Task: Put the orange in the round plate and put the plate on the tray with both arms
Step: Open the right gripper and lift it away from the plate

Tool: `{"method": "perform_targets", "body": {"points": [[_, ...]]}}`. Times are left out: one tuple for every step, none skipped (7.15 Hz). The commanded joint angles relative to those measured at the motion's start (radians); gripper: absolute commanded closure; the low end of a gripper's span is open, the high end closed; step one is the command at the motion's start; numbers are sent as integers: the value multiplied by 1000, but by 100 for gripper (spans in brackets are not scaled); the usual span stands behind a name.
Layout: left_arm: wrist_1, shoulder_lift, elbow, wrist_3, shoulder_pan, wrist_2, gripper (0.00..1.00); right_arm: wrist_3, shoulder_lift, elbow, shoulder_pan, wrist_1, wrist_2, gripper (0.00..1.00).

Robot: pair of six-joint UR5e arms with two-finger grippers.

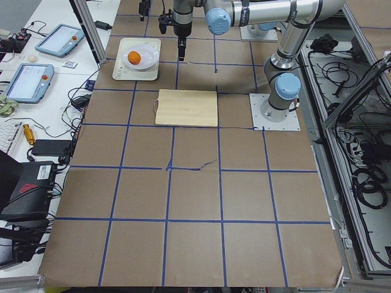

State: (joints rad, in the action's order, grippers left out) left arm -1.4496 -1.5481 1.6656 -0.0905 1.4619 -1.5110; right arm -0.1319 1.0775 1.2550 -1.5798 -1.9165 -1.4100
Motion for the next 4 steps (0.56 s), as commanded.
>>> {"method": "perform_targets", "body": {"points": [[0, -1, 0, 0, 0, 2, 0, 66, 201, 9, -32, 292, -136, 0], [0, -1, 0, 0, 0, 2, 0, 66, 278, 59, -32, 324, -144, 0], [1, 0, -1, 0, 0, 3, 0, 66, 314, 110, -32, 317, -145, 0], [1, 2, -1, 0, 0, 3, 0, 74, 317, 124, -20, 309, -144, 0]]}}
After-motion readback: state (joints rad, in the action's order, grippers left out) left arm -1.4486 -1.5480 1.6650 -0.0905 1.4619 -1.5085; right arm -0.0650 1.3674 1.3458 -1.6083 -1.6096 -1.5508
